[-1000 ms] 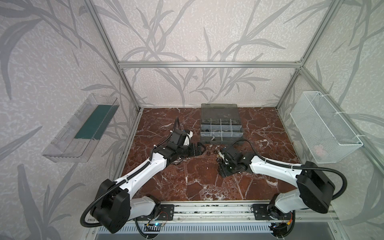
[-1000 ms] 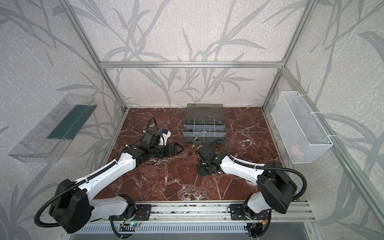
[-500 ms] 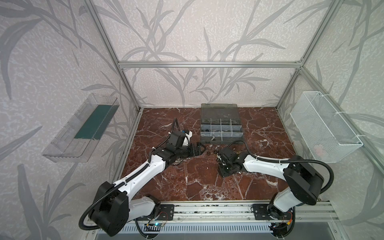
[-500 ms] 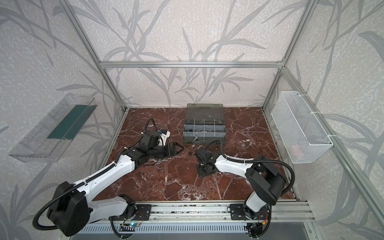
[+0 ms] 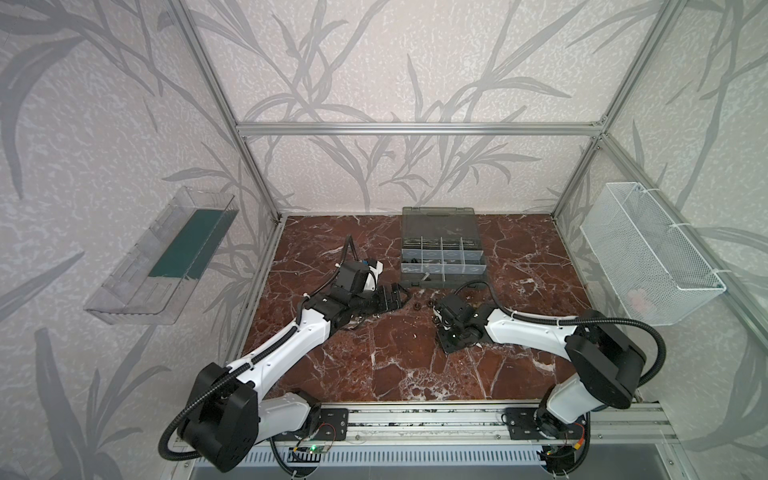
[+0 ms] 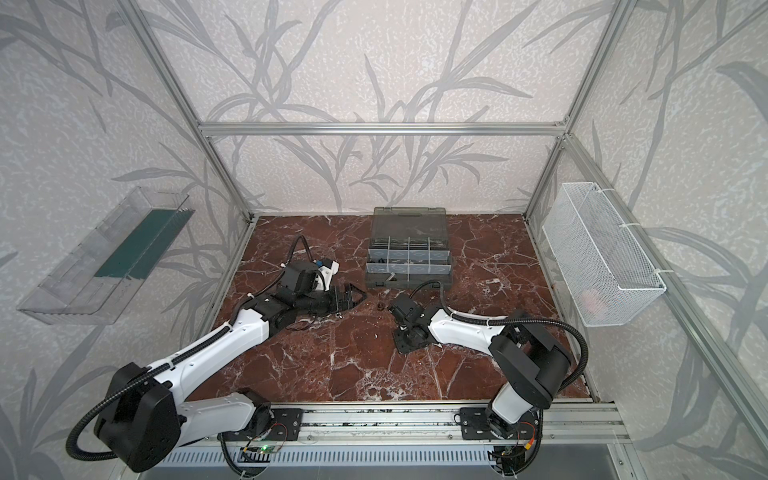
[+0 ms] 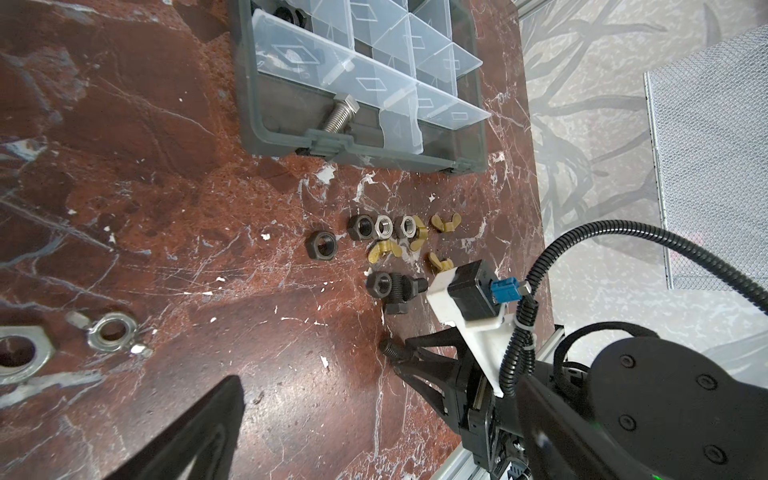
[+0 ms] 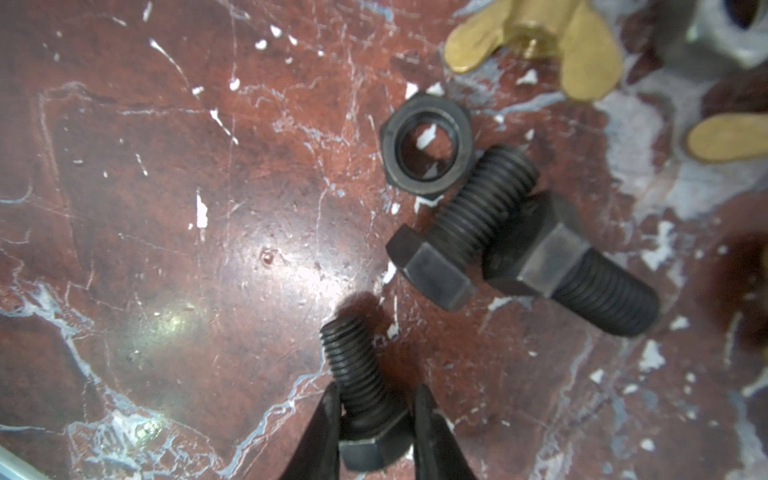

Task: Sort the screws and nuts into containers
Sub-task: 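Close the right gripper on the black bolt and lift it, then carry the black bolt with the right gripper over a box compartment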

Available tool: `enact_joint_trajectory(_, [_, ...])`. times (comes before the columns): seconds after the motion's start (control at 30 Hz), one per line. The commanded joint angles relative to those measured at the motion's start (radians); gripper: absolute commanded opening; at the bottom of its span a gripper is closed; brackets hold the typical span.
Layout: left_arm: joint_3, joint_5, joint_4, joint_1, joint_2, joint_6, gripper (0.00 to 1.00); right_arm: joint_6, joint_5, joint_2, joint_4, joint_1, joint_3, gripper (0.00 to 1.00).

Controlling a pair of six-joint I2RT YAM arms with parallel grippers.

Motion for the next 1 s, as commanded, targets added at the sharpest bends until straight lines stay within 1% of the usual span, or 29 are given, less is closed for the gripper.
enact_joint_trajectory(0.0, [0.028, -0.007, -0.015, 0.006, 0.002, 0.017, 0.99, -0.010, -0.002, 0.001, -0.018, 0.005, 0.051, 0.15])
enact_joint_trajectory(0.27, [0.053, -0.014, -0.029, 0.005, 0.000, 0.026, 0.99, -0.050, 0.002, -0.020, -0.090, -0.019, 0.143, 0.13])
enact_joint_trajectory(0.37, [0.073, -0.016, -0.032, 0.005, 0.002, 0.031, 1.00, -0.075, -0.003, -0.036, -0.121, -0.069, 0.193, 0.13])
enact_joint_trajectory(0.57, [0.132, -0.021, -0.033, 0.003, 0.036, 0.052, 0.99, -0.141, -0.001, -0.035, -0.142, -0.205, 0.303, 0.13])
enact_joint_trajectory(0.73, [0.201, -0.028, -0.031, -0.010, 0.097, 0.076, 1.00, -0.176, -0.017, 0.036, -0.168, -0.317, 0.433, 0.13])
enact_joint_trajectory(0.97, [0.298, -0.031, -0.030, -0.026, 0.189, 0.108, 0.99, -0.185, -0.050, 0.174, -0.172, -0.420, 0.546, 0.13])
